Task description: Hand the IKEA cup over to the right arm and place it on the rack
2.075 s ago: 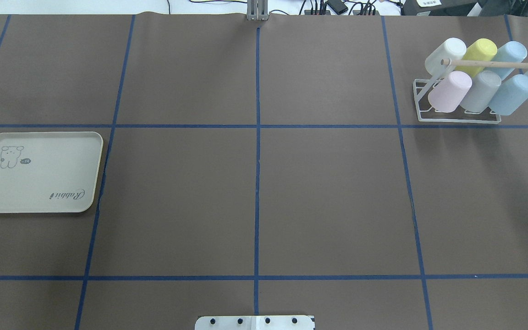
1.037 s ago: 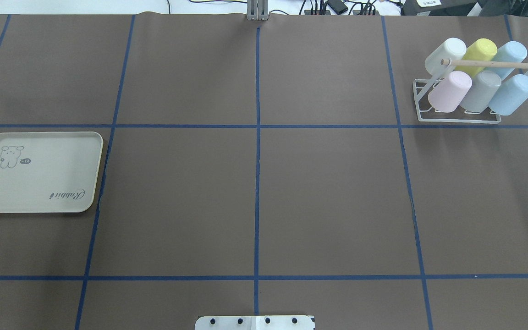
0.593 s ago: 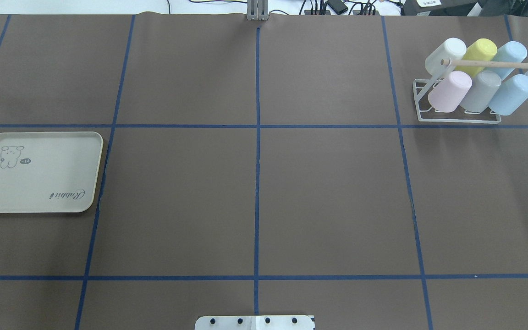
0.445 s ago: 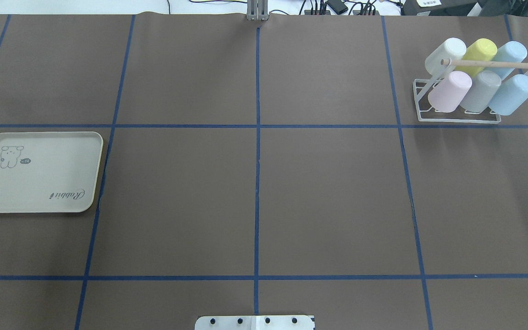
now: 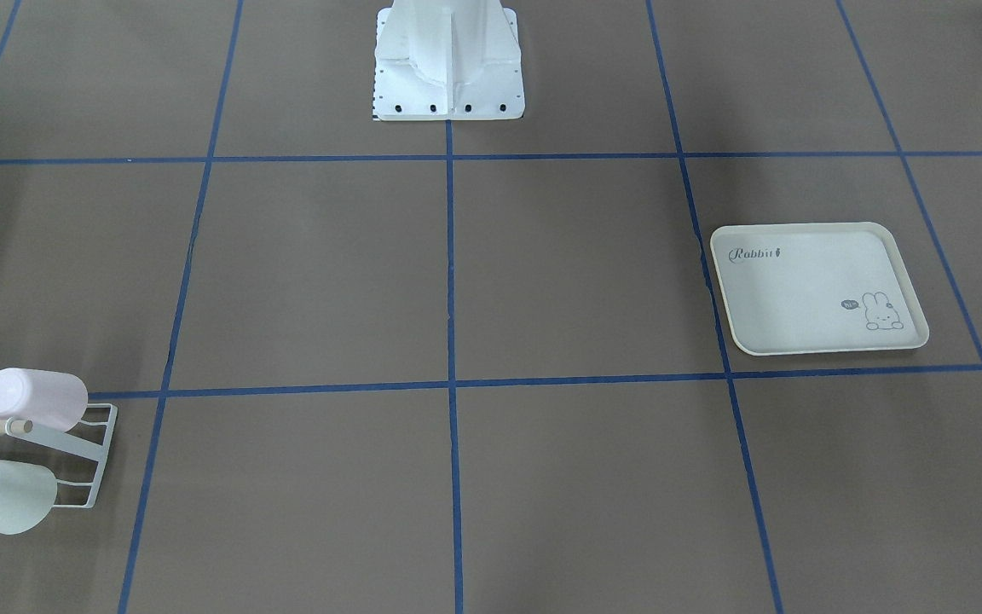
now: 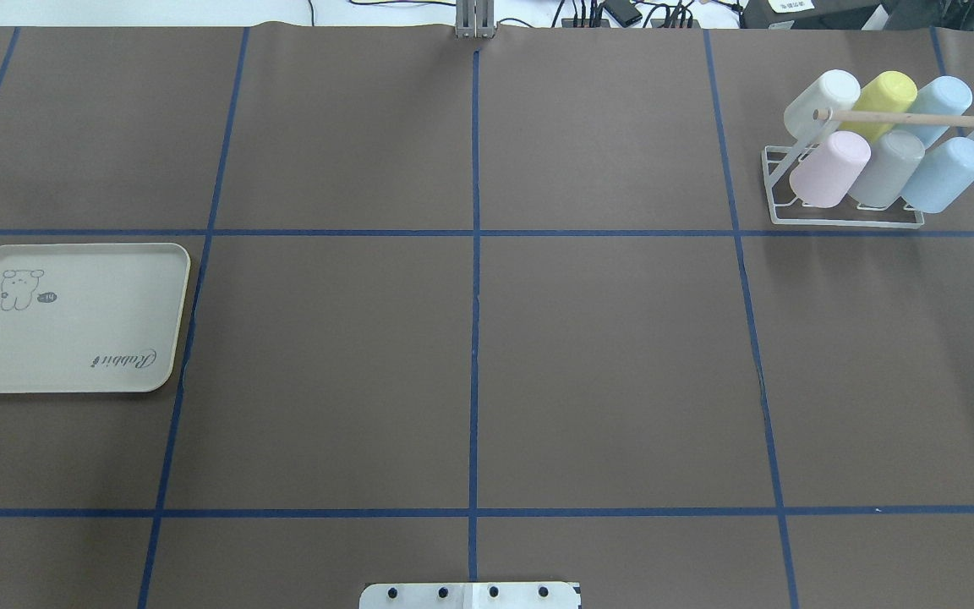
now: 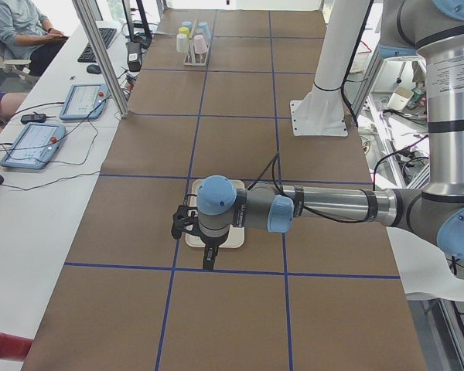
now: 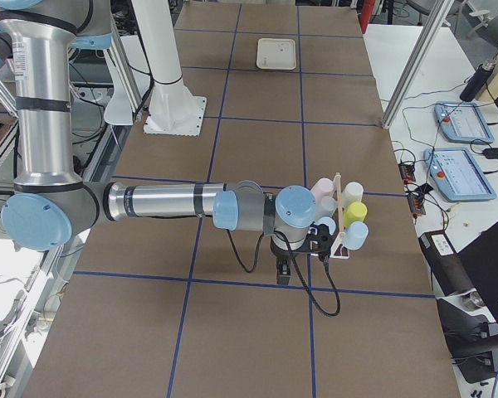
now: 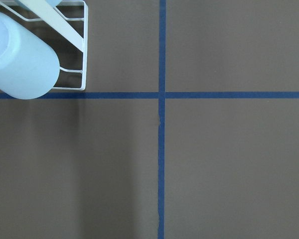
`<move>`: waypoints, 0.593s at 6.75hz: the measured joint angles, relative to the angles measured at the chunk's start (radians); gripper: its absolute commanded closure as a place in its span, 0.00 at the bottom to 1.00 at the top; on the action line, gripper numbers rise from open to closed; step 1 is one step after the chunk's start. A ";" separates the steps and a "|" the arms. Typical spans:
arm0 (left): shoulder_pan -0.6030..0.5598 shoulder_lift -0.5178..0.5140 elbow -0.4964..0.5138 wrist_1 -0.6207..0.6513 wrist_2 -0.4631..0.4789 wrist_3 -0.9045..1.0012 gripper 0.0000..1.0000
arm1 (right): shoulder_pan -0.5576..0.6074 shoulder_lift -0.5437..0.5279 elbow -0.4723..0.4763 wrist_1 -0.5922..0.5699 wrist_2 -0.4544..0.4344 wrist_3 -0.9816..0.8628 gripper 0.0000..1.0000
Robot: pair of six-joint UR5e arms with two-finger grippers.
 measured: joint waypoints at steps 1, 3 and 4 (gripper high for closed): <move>-0.001 -0.007 -0.004 0.001 0.030 -0.003 0.00 | 0.000 0.002 0.000 0.000 -0.001 0.001 0.00; -0.002 -0.016 -0.006 0.006 0.064 -0.007 0.00 | 0.000 0.003 0.001 0.000 -0.002 0.002 0.00; -0.001 -0.017 -0.005 0.010 0.067 -0.008 0.00 | 0.000 0.003 0.001 0.000 -0.002 0.002 0.00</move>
